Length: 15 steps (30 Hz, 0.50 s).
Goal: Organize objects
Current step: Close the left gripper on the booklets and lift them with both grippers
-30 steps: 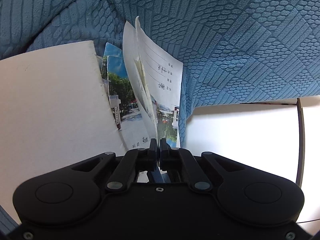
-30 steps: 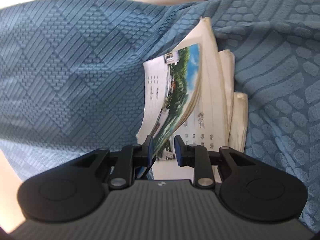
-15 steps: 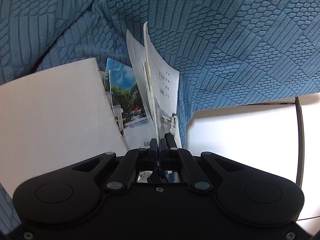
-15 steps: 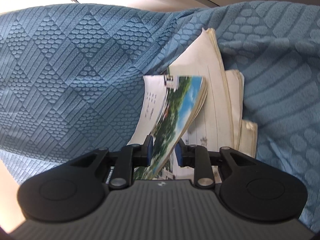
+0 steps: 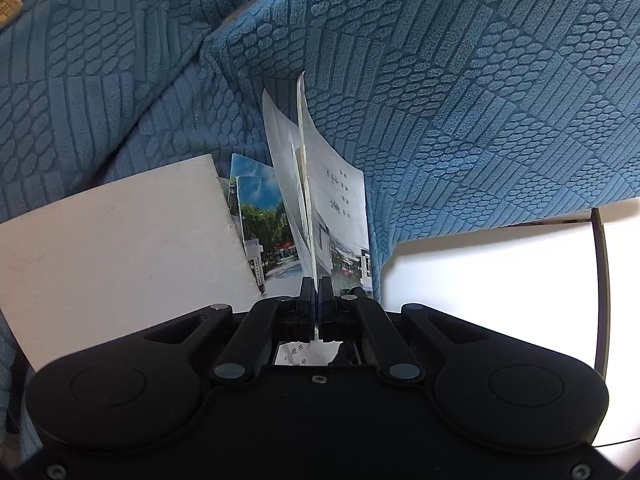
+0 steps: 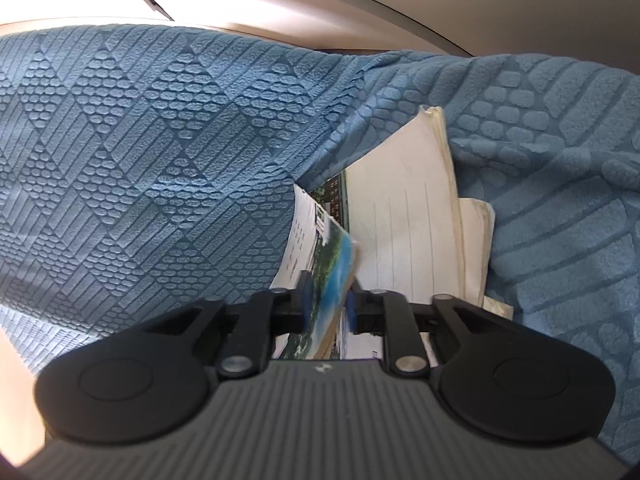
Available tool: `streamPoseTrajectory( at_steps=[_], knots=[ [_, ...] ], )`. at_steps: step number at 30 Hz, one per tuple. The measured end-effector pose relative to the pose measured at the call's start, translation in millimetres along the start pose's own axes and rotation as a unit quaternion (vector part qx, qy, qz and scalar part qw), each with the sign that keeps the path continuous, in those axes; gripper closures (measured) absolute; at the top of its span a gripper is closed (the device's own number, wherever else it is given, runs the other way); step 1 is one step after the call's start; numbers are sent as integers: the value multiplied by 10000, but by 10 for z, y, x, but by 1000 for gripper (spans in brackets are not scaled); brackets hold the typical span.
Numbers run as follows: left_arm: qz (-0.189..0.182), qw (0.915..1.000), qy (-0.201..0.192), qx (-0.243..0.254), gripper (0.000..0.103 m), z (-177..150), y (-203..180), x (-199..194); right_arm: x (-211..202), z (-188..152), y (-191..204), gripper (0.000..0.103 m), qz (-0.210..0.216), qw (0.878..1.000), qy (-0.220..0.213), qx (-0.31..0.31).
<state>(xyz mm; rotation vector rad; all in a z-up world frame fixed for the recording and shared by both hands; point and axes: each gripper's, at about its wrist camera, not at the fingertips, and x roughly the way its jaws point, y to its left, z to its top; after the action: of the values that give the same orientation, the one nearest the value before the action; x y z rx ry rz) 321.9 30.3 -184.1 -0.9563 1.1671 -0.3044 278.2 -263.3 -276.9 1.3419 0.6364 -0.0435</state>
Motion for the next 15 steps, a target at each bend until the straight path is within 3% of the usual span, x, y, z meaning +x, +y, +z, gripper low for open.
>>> streamPoseTrajectory(
  at_steps=[5, 10, 15],
  knots=[
    [98, 9999, -54, 57, 103, -23, 7, -63, -79, -16, 88, 97, 72, 9996, -61, -255],
    [92, 9998, -27, 184, 102, -86, -9, -168, -243, -16, 131, 98, 73, 9988, -107, -462],
    [147, 9993, -100, 335, 102, -139, -2, -346, -424, -209, 295, 98, -128, 9923, -174, -1217]
  ],
)
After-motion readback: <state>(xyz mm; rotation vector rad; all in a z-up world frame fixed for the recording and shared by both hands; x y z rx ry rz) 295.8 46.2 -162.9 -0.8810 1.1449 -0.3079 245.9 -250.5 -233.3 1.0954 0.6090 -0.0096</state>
